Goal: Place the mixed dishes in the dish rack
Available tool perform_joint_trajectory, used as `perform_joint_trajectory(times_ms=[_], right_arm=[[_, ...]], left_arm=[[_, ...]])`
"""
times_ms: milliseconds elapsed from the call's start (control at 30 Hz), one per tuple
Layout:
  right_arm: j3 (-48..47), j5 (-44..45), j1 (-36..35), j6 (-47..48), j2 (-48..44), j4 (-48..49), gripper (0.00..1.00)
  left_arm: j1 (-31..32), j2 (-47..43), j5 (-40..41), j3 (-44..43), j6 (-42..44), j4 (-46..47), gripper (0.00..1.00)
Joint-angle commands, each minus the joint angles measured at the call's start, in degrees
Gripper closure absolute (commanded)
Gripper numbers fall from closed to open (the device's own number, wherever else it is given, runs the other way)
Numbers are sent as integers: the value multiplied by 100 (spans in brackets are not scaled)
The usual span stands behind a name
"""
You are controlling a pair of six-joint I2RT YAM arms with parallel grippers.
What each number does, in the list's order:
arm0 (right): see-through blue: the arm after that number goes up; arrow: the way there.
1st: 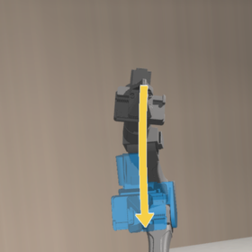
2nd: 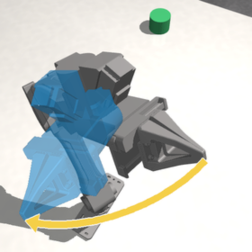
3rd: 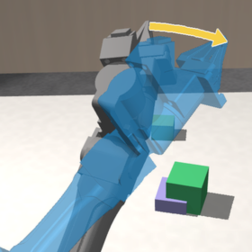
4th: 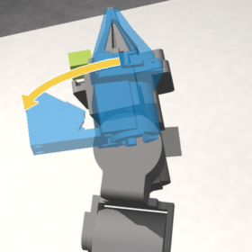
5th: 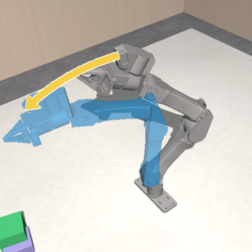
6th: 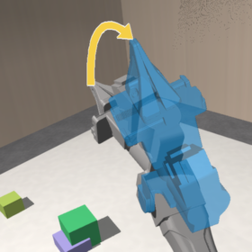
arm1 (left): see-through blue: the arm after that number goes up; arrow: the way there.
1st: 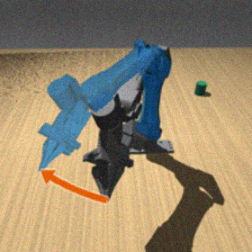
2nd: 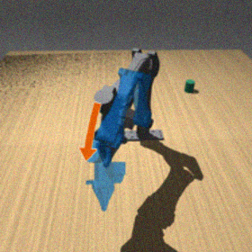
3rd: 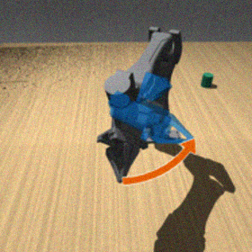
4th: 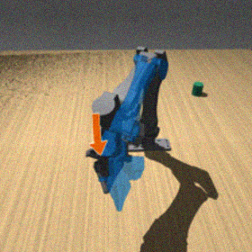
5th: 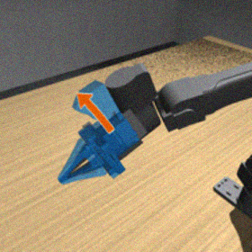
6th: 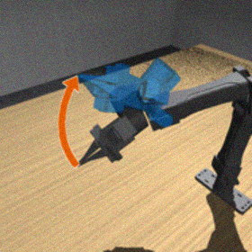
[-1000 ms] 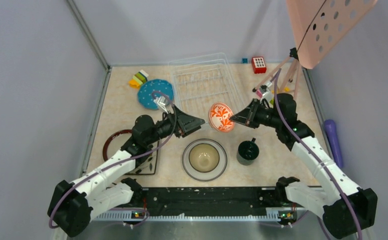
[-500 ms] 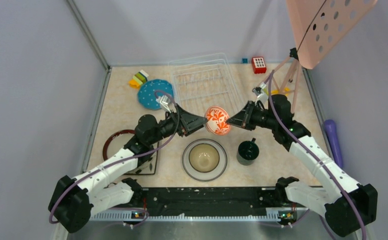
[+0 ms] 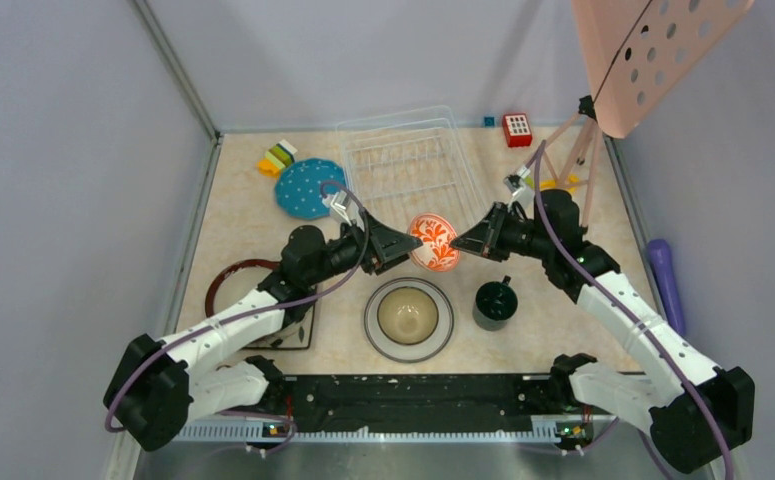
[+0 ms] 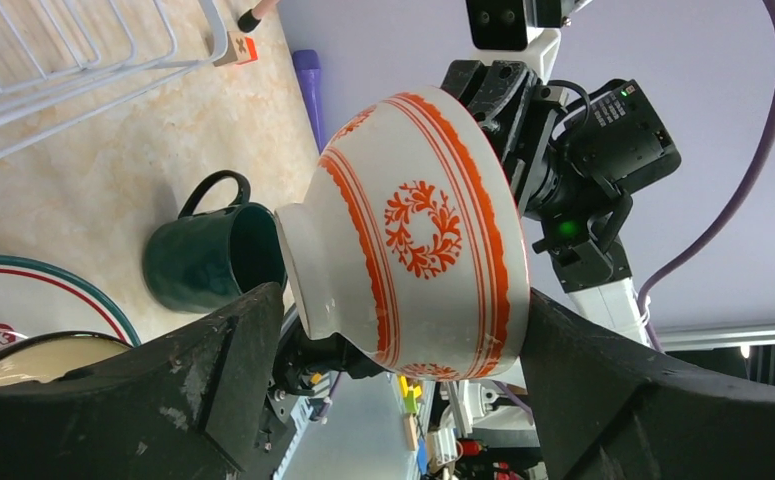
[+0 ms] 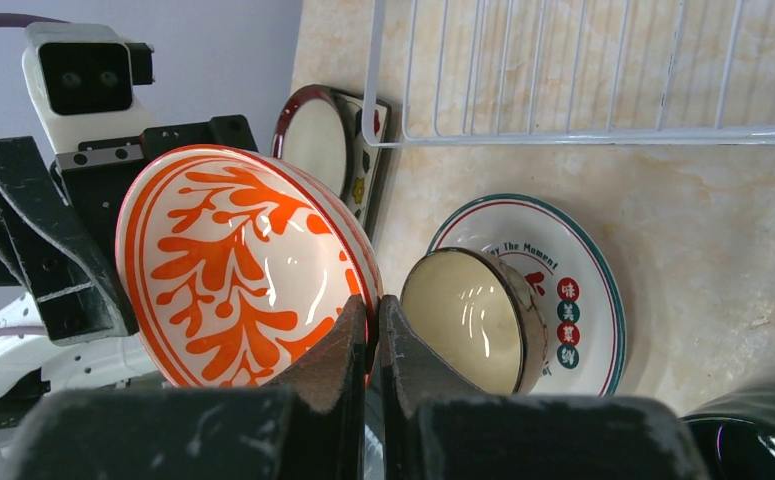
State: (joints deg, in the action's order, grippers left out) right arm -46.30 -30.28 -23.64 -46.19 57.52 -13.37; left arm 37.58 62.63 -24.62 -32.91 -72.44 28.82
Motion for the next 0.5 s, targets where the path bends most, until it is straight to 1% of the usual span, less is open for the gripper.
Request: perform_joint_trajectory(times_ms=[0, 167, 333, 367, 400, 433, 467], right_arm=[[-441, -45, -88, -40, -39, 319, 100], [-391, -61, -89, -38, -4, 381, 100], [-375, -87, -88, -68, 1, 449, 100], [-379, -79, -91, -68, -3, 444, 100], [-379, -68, -92, -67, -7, 430, 95], [-387, -49, -93, -50, -12, 424, 90], [-392, -22, -89, -36, -19, 400, 85]], left_arm=[[42, -50, -108, -227, -42, 440, 12], [39, -128, -224, -221, -12, 513, 18], [39, -81, -311, -260, 45, 520, 28], [39, -70, -321, -265, 54, 524, 32], [41, -55, -329, -268, 78, 534, 42], [39, -57, -323, -272, 130, 532, 50], [43, -77, -302, -296, 215, 506, 55]])
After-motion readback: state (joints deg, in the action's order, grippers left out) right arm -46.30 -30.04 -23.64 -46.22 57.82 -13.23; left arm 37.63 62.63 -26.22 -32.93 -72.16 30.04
